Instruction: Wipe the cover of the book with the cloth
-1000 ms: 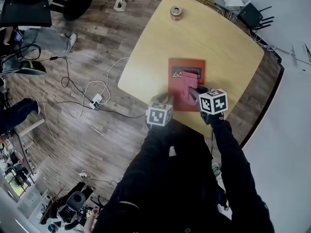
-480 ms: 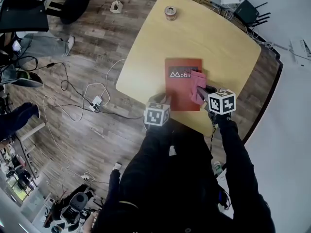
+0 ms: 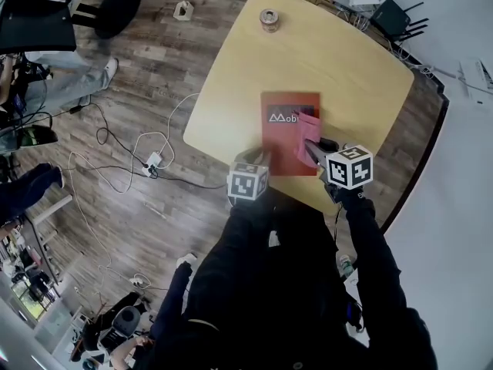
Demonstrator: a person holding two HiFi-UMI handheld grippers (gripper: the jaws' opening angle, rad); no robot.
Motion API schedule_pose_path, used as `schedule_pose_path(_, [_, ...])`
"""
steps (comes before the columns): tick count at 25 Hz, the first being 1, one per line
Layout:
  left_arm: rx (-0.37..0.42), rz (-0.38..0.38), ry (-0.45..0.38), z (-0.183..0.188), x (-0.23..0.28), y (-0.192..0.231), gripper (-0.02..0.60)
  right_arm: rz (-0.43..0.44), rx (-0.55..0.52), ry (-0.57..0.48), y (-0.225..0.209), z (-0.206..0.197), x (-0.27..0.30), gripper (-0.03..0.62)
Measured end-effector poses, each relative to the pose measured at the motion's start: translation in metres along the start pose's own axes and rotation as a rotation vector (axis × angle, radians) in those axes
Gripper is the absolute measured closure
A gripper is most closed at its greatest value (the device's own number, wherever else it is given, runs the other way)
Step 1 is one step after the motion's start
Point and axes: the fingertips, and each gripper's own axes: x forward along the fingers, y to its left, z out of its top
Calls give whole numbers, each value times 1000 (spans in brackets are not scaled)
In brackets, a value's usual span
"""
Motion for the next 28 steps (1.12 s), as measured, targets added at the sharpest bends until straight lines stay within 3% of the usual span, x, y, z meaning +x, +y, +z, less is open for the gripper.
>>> schedule_pose_path(6, [-5,-12,4,2,-2,-1,469,111,-29,59,48,-15,28,517])
schedule_pose_path(10, [-10,-14,-1,2,-2,-1,469,140,-39,116,61,-33,49,517])
schedule_pose_path(28, [-3,-9,-4,2,-2,0,469,33,38,113,16,-46,40,517])
